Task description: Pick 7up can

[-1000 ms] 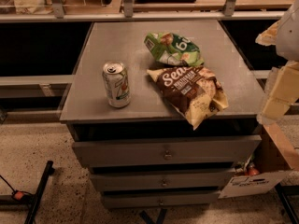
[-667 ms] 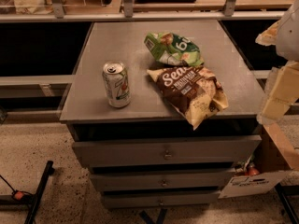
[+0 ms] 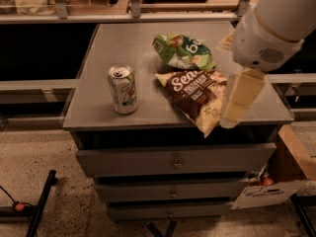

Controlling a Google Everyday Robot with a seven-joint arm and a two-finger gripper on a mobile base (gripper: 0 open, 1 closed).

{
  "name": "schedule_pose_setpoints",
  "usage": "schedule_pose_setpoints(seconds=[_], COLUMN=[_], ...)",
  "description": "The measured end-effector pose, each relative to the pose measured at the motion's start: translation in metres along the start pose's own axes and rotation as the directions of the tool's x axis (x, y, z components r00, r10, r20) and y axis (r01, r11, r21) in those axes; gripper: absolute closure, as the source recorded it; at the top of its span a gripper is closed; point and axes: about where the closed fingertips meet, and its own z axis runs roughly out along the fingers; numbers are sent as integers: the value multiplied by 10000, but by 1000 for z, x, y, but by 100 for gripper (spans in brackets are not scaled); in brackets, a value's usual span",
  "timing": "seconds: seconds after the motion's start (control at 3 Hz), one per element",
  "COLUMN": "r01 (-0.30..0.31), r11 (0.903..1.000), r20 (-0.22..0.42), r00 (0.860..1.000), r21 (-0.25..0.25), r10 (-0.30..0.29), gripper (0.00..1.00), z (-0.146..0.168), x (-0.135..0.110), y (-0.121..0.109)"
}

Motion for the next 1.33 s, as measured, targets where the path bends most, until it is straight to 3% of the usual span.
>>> schedule_pose_setpoints(seconds=[0.67, 1.33], r01=[1103, 1141], r11=[9918, 9887], r20=[1580, 2668], r00=[9825, 9601], r21=[-647, -977], r10=[-989, -844], gripper=[0, 0], z=[58, 100], x=[-105, -163], y=[-11, -17])
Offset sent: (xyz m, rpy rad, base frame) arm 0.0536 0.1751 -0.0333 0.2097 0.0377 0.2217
